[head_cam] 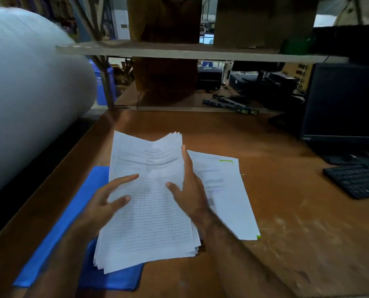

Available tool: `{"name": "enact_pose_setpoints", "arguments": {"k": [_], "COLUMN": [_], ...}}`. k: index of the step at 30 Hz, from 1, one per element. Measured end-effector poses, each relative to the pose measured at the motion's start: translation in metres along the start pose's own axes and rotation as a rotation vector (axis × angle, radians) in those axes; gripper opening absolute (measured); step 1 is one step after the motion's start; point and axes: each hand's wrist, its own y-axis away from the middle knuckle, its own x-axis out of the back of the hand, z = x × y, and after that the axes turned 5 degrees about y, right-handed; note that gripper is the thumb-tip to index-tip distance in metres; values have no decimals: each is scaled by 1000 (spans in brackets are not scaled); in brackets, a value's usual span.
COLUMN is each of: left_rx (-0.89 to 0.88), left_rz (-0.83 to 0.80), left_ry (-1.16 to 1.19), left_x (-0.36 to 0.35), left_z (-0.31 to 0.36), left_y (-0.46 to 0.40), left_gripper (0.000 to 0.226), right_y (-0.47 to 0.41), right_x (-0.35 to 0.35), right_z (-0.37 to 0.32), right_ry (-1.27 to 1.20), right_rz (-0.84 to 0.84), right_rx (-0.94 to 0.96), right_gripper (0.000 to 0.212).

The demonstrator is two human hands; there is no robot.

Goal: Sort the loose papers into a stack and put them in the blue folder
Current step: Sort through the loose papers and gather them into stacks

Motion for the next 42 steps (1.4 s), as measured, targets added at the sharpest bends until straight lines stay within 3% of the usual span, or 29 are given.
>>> {"name": "enact_pose_setpoints", "arguments": {"k": [3,6,9,14,19,24,27,29,32,34,37,38,40,42], "left_rx": [18,0,-62,-326,-496,-355,-334,-287,-110,-70,5,22,32,51], "left_rz": [49,84,68,124,137,91,115,95,49,56,71,88,107,107], "left_ry": [69,238,259,71,-29,-64,-20,79,295,216,145,133,114,196], "left_x": [-1,0,1,-2,7,3,3,8,16,20,22,23,23,23], "left_z": [-1,2,15,50,70,37,29,30,29,20,-2,-7,-13,-15], "left_y": [2,3,1,-11,-19,-16,-16,-17,-16,-15,-9,-6,-2,-1], "left_gripper": [53,57,59,40,37,34,36,38,44,48,54,58,63,69], "right_y": [1,-8,-10,-26,-39,-32,-29,-31,-27,-22,-15,-11,-6,-7], "right_x": [2,19,29,33,40,19,14,19,34,41,53,59,70,83], "right_z": [0,6,7,-17,-30,-15,-10,-9,-4,4,33,44,61,68], "right_ry": [-75,-536,-601,-580,-475,-386,-298,-274,-317,-137,573,763,866,854], "right_rz": [41,-93,-286,4,61,-90,-62,-66,-234,-285,-168,-168,-192,-202], "right_rx": [-182,-463,-338,-154,-67,-139,-188,-199,-243,-275,-361,-439,-584,-607], "right_gripper": [110,86,51,52,60,65,56,48,36,32,46,63,98,112]}}
